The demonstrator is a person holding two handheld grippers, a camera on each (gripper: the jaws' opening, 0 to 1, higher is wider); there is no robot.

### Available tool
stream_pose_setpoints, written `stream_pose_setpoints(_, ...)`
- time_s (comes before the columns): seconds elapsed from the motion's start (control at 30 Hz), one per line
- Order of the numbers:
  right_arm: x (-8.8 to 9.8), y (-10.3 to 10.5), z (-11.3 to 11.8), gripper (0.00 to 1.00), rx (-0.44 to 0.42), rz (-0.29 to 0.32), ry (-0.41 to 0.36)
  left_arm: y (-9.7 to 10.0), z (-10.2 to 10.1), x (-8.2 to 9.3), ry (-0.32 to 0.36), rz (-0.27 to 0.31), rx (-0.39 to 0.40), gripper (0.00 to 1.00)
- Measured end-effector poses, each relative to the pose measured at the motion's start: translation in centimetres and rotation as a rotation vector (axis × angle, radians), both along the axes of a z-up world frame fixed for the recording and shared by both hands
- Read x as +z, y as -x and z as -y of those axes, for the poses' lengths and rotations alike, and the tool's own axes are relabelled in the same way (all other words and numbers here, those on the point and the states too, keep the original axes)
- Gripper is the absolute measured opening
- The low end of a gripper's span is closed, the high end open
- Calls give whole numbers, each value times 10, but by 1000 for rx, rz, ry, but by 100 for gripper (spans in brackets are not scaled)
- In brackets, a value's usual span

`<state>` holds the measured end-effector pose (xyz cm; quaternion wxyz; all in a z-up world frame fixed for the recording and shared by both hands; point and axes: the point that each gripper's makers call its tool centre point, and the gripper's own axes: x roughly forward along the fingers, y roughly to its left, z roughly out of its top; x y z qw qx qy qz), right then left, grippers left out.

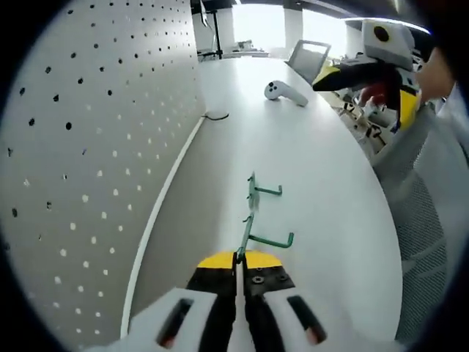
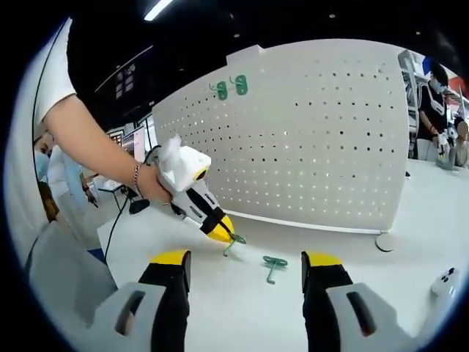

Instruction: Insert the hook assembly into the mounting plate slot until the hook locks in place.

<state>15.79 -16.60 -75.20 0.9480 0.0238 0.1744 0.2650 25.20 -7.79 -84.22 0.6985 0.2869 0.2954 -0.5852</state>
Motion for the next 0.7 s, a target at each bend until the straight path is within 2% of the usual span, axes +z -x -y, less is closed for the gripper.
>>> stream_pose_setpoints(0.27,1,0,0,59,-1,5,-6,-2,0,22,79,9,41,1)
stream_pose_setpoints(0.7,4,0,0,59,0,12,-14,-2,-1,61,202,66,90,1)
